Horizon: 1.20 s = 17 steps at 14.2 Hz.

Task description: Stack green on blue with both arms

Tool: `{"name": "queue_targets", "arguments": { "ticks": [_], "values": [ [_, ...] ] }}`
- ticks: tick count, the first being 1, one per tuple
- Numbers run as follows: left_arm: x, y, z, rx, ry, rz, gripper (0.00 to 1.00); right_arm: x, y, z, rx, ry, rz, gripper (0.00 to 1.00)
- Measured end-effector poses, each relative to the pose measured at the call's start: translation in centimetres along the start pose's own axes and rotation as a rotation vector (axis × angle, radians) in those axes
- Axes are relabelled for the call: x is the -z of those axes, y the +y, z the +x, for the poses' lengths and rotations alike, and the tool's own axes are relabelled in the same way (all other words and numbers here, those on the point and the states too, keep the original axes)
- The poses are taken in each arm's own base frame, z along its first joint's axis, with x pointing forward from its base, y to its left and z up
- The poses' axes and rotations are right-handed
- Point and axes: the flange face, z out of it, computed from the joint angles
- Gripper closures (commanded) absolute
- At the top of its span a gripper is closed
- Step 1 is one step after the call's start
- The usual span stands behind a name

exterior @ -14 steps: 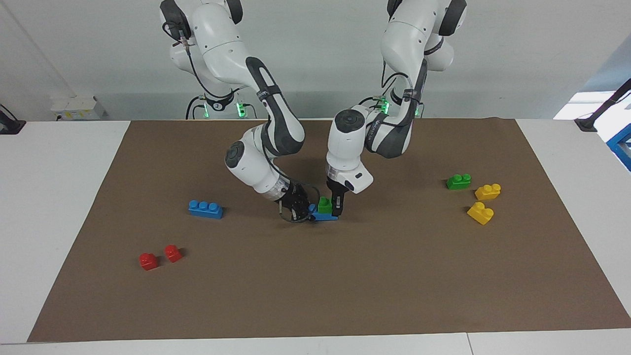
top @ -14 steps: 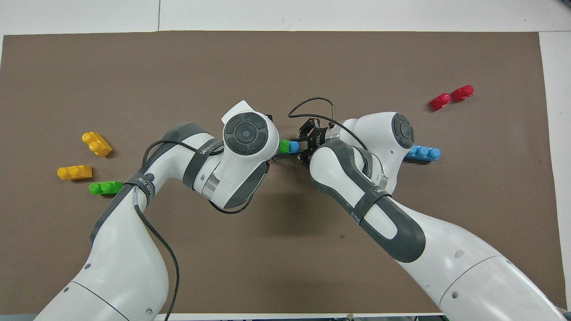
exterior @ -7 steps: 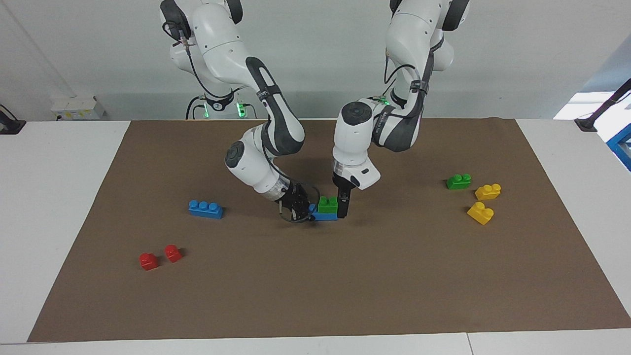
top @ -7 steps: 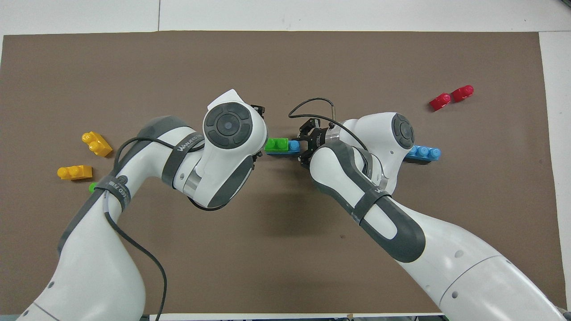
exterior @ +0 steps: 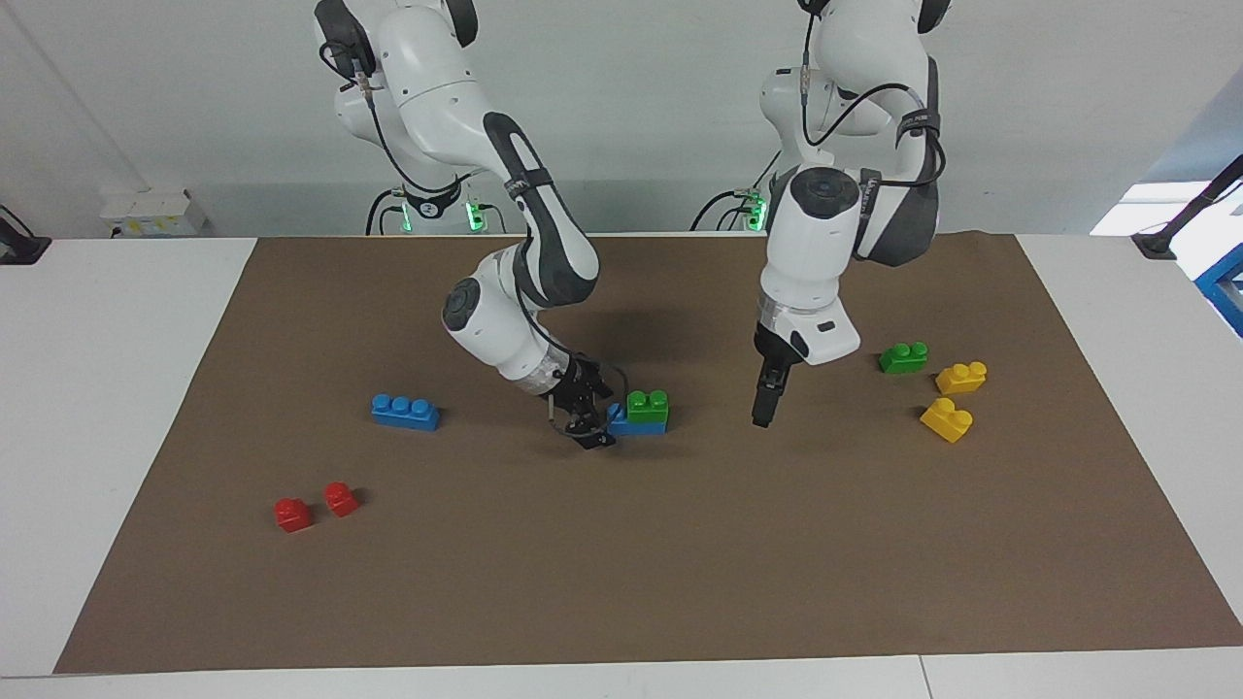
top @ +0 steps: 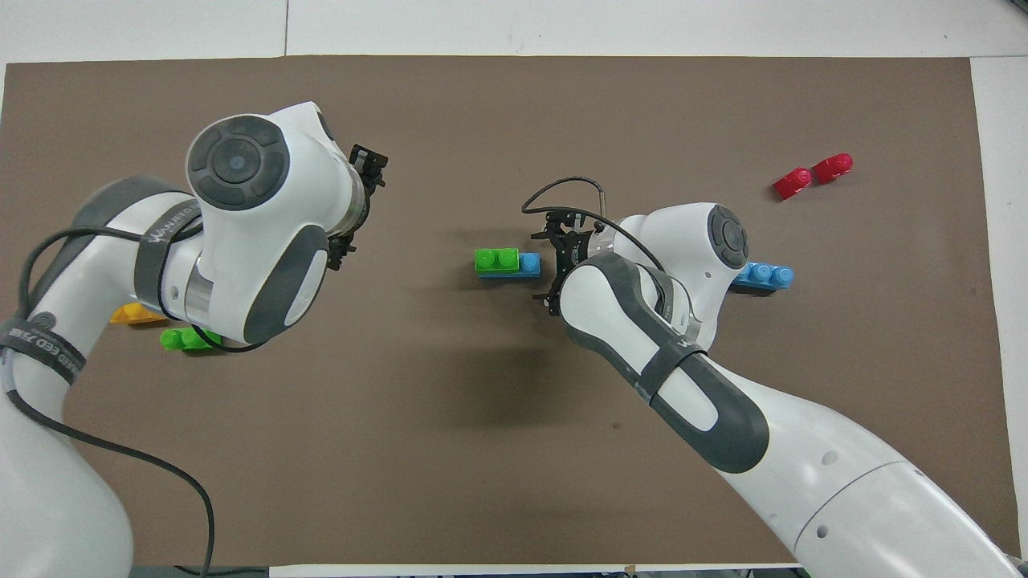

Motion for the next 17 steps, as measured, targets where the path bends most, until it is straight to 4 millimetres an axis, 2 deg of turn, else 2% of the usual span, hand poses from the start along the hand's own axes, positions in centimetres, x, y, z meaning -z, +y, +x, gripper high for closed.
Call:
{"name": "queue_targets", "arguments": {
  "ticks": [2, 5, 8, 9, 11, 12, 14, 17],
  "values": [
    [0.9, -1.3, 4.2, -0.080, 0.009, 0.026, 0.00, 2.2, -1.0, 1.2, -0.003, -0.002, 0.006, 0.00],
    [3.2, -4.0, 9.9, -0.331, 0.007, 0.073, 0.00, 9.0, -3.8, 6.8, 0.058, 0.078, -0.028, 0.00],
    [5.6, -6.7, 14.5, -0.577, -0.011, 0.087, 0.00, 17.8, -5.6, 13.3, 0.238, 0.161, -0.102, 0.00],
    [6.7, -7.6, 15.4, -0.660, -0.029, 0.084, 0.00, 20.9, -5.9, 15.0, 0.330, 0.169, -0.122, 0.00],
    [9.3, -9.4, 16.2, -0.820, -0.062, 0.090, 0.00, 26.7, -5.9, 17.1, 0.528, 0.188, -0.152, 0.00],
    [10.7, -10.2, 16.0, -0.885, -0.075, 0.098, 0.00, 29.1, -5.8, 17.5, 0.625, 0.201, -0.172, 0.00],
    [13.0, -11.4, 15.3, -0.954, -0.088, 0.109, 0.00, 32.8, -5.6, 16.7, 0.799, 0.234, -0.215, 0.00],
    [14.5, -12.4, 14.7, -0.984, -0.094, 0.117, 0.00, 37.7, -5.1, 13.6, 1.023, 0.311, -0.246, 0.00]
  ]
}}
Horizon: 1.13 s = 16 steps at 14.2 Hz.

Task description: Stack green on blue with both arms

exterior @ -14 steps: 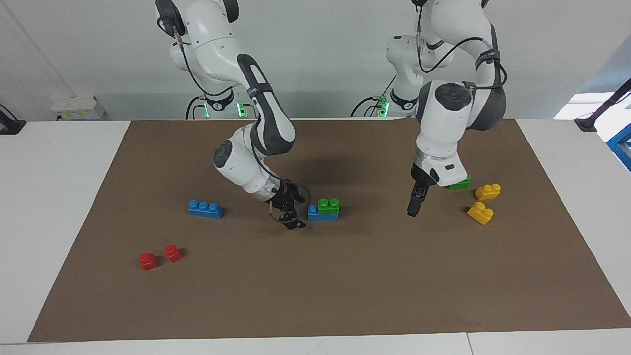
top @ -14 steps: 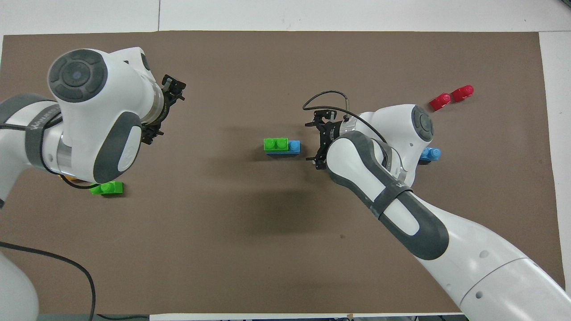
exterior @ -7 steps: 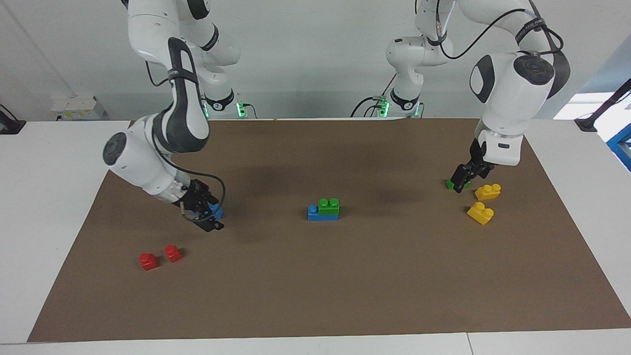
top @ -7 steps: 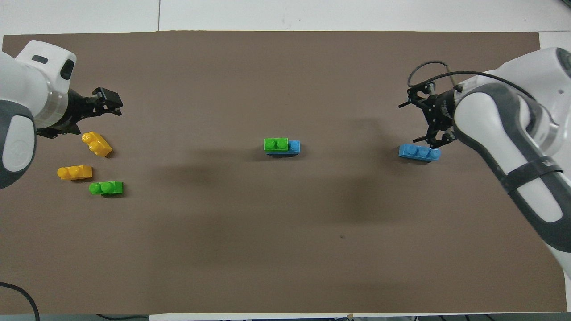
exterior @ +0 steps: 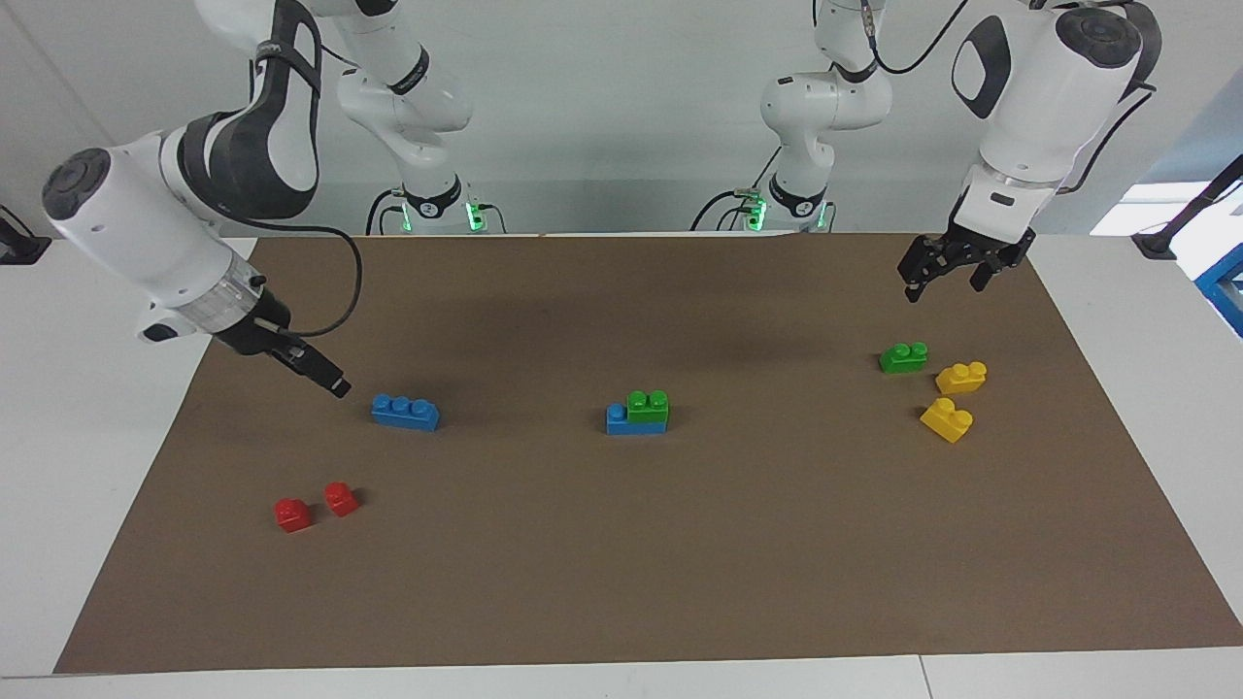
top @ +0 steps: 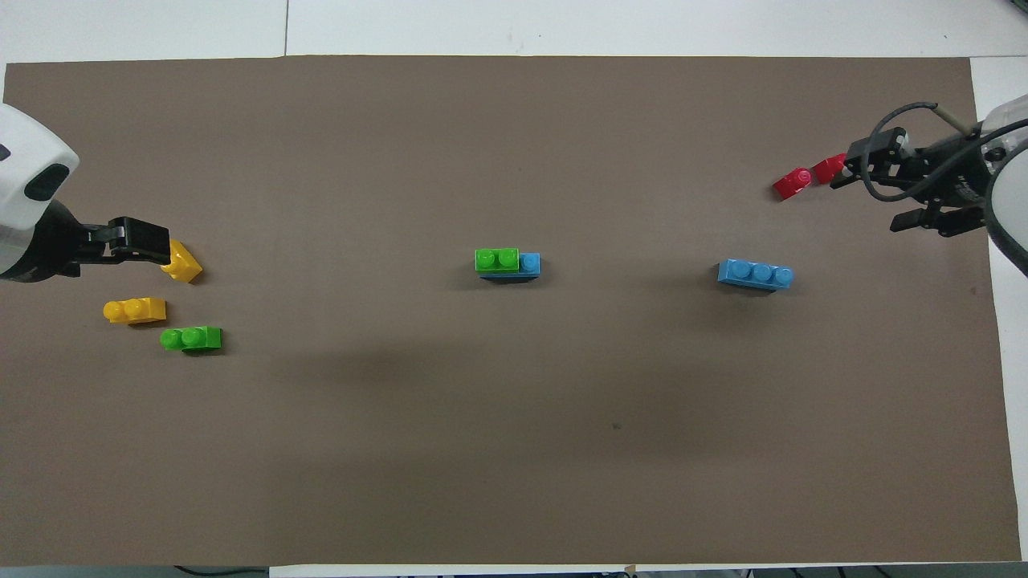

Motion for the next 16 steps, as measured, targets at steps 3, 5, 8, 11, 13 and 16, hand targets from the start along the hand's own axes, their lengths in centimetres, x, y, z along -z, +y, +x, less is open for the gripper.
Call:
{"name": "queue_targets", "arguments": {
  "ticks": [3, 5, 8, 11, 13, 16],
  "values": [
    [0.1, -0.1, -1.2, -0.014, -0.024, -0.010, 0.00, 6.1, -1.1, -3.5, 0.186, 0.076, -0.034, 0.00],
    [0.4, -0.6, -1.9, -0.003, -0.045, -0.048, 0.00, 9.5, -2.3, -6.8, 0.297, 0.108, -0.056, 0.00],
    [1.5, -1.3, -2.6, 0.004, -0.040, -0.060, 0.00, 12.8, -4.2, -12.1, 0.413, 0.102, -0.101, 0.00],
    [1.5, -1.0, -2.6, 0.000, -0.040, -0.060, 0.00, 13.3, -4.6, -13.9, 0.435, 0.076, -0.119, 0.00],
    [1.1, -1.0, -2.5, 0.000, -0.049, -0.060, 0.00, 12.9, -4.1, -13.5, 0.428, 0.075, -0.150, 0.00],
    [0.6, -0.8, -2.3, -0.003, -0.059, -0.059, 0.00, 12.9, -3.3, -13.0, 0.417, 0.085, -0.184, 0.00]
  ]
}}
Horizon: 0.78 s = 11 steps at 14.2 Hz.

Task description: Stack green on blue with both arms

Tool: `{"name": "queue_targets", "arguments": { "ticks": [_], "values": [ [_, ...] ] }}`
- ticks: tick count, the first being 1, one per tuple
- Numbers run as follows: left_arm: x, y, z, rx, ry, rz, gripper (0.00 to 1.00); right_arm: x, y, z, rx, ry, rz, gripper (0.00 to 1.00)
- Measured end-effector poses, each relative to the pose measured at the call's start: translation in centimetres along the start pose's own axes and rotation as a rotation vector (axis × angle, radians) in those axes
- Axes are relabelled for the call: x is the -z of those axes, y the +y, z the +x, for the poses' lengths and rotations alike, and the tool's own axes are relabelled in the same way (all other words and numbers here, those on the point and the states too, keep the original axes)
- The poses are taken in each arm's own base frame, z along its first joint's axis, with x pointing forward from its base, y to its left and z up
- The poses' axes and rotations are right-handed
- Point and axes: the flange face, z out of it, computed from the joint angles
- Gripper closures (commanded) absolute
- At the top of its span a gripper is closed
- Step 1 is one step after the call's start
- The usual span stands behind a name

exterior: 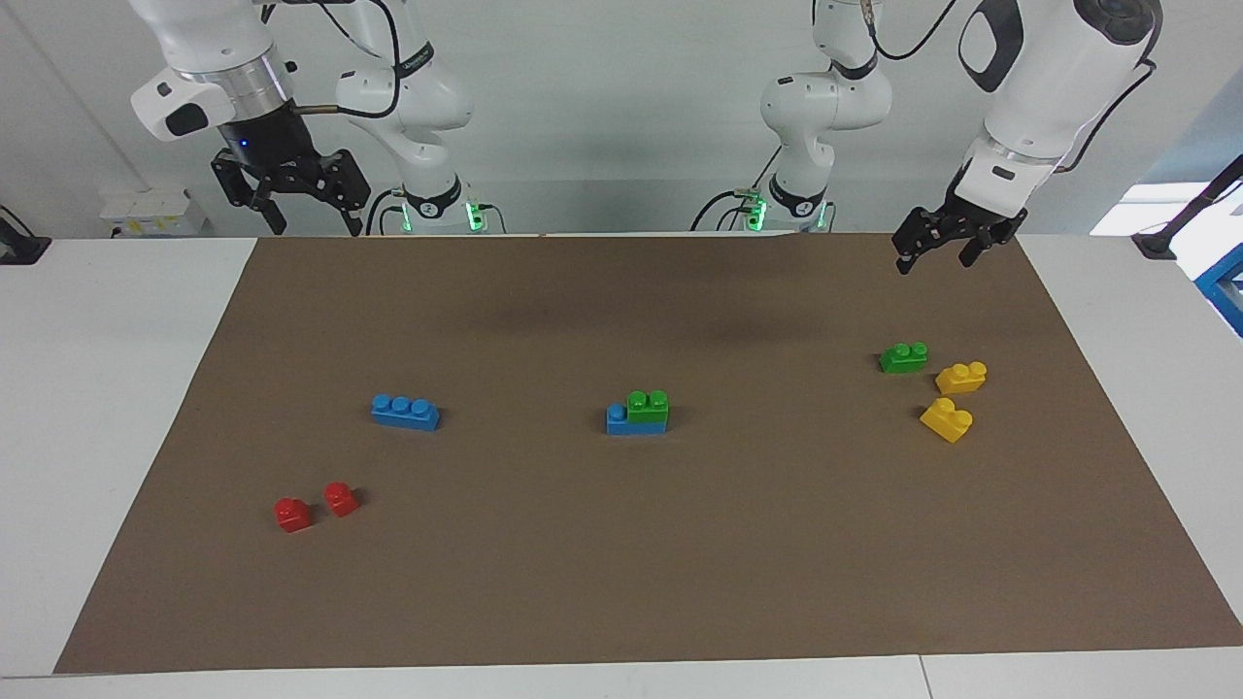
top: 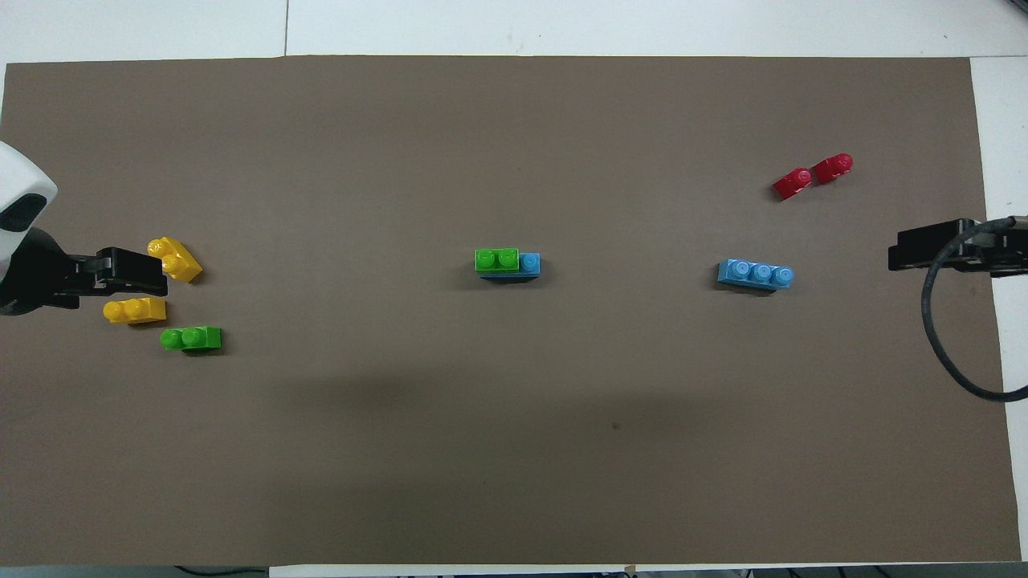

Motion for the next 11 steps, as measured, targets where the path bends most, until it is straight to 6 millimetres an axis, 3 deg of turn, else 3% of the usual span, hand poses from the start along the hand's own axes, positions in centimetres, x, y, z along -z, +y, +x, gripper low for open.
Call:
{"name": "queue_targets", "arguments": {
  "ticks": [5, 11],
  "values": [
    [0.1, -0.1, 0.0, 0.001, 0.001, -0.001, 0.00, -0.3, 1.2, 0.0, -0.019, -0.010, -0.021, 0.00],
    [0.1, -0.1, 0.0, 0.001, 0.002, -0.001, 0.00, -0.3, 1.3, -0.1, -0.022, -0.021, -0.022, 0.00]
  ]
}}
